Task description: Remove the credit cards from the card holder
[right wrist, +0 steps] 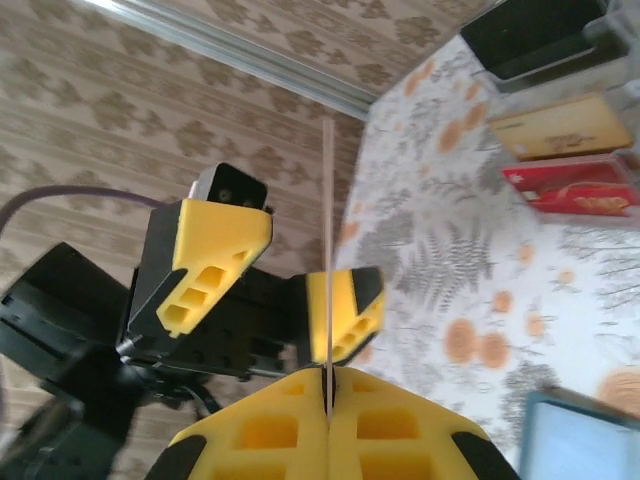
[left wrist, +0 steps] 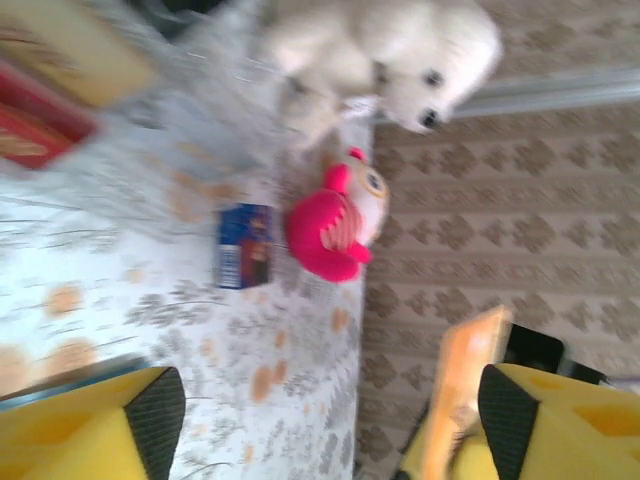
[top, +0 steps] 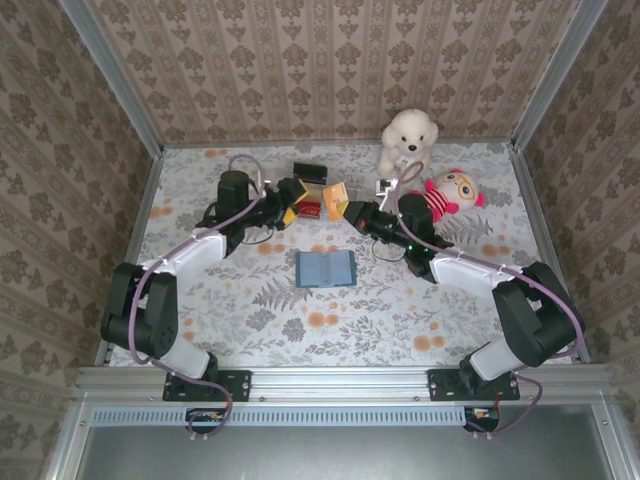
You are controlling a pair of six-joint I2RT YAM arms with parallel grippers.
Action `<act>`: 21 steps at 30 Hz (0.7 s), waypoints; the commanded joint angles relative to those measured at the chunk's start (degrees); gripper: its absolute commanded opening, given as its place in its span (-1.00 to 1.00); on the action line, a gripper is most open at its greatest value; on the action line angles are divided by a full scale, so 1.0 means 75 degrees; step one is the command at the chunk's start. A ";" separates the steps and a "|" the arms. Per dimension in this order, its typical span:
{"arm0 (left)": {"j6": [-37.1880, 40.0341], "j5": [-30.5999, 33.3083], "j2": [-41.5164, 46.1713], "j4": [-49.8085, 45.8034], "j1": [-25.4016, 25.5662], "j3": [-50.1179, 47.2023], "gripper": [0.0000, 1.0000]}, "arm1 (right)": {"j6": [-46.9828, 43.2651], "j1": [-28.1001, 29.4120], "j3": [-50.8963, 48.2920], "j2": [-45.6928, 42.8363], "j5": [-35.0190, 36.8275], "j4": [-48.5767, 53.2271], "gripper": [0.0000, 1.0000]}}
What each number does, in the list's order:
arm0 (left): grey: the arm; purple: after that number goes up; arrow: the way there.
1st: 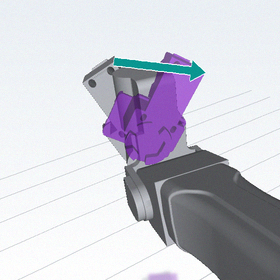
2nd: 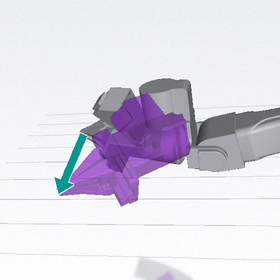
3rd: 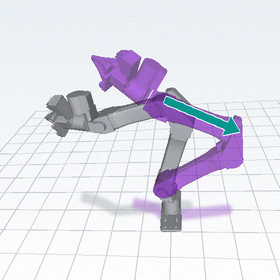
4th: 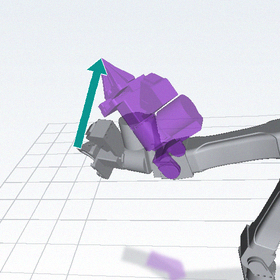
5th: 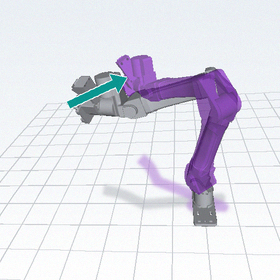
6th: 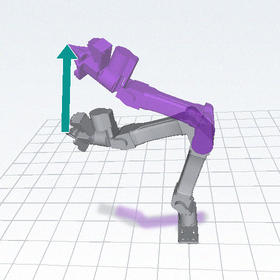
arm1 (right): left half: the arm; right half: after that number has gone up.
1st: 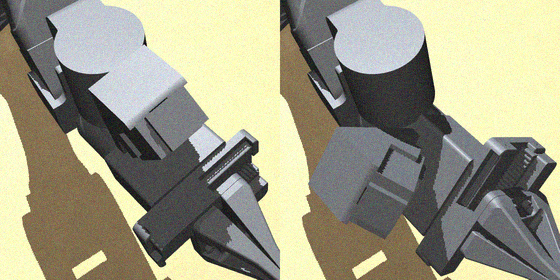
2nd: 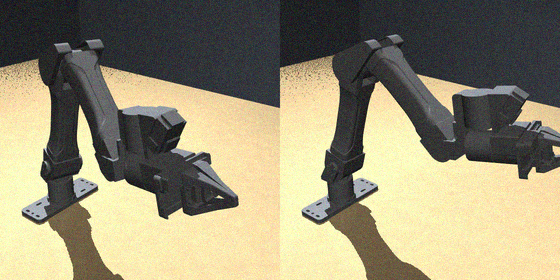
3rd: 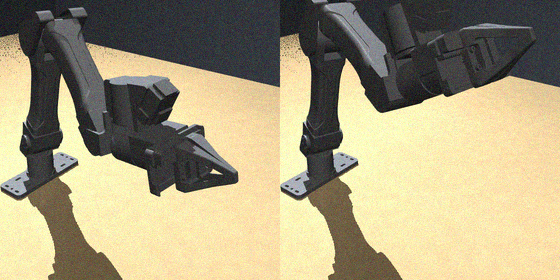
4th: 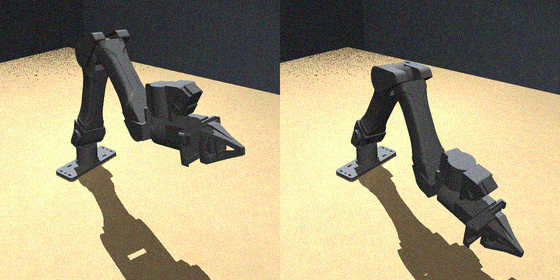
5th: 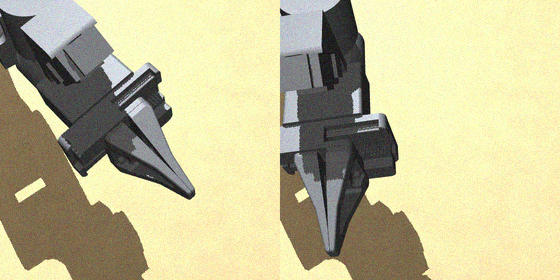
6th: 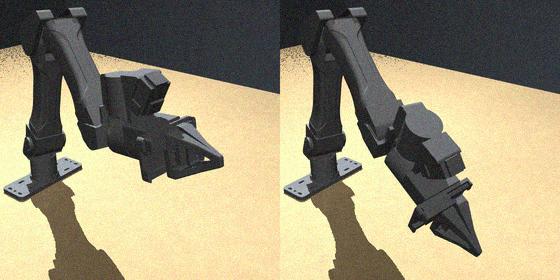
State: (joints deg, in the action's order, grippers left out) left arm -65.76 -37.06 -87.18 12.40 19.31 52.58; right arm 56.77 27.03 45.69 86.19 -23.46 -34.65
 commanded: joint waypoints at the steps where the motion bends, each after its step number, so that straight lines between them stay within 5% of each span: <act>1: 0.1219 0.0449 0.0468 -0.1633 -0.0440 -0.0287 0.73 | -0.2855 0.0085 0.0984 -0.0066 0.0362 0.2380 -1.00; 10: 0.3132 0.1455 0.1156 -0.3851 -0.1537 -0.0643 1.00 | -0.7038 0.0152 0.3436 0.1608 -0.0243 0.4854 -1.00; 21: 0.3295 0.0533 0.1221 -0.3643 -0.2540 -0.1262 1.00 | -1.0503 0.0147 0.6088 0.3860 -0.0332 0.6445 -1.00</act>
State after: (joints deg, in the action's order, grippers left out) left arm -43.27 -30.98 -78.50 -14.59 0.60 42.92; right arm -11.05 27.97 86.87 112.71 -24.51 8.99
